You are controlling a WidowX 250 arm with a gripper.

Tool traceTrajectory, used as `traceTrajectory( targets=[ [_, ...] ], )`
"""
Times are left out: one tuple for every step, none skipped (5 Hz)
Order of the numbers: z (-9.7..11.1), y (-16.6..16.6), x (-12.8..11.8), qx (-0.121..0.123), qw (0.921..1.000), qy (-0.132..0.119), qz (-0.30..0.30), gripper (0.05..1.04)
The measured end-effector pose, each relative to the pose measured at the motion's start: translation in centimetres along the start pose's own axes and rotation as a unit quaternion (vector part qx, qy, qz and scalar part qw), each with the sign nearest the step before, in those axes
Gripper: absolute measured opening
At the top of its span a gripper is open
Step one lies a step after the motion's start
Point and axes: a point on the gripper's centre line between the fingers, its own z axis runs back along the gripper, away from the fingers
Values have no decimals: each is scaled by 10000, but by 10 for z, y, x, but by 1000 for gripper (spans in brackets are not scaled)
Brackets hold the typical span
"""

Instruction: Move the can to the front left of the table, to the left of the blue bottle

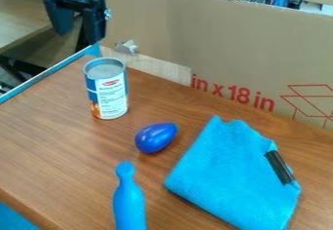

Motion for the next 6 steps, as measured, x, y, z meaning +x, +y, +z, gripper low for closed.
traceTrajectory(
  targets=[
    [-12, 5, 33, -115, 9998, -156, 23, 1001],
    [-23, 12, 56, -117, 9997, -155, 121, 1001],
    [-47, 6, 78, -112, 9999, 86, -8, 1001],
    [-61, -3, 88, -73, 9995, 150, -259, 1001],
    [-83, -5, 77, 10, 9982, 409, -429, 1001],
    [-120, -11, 46, -31, 9946, 897, -530, 1001]
  ],
)
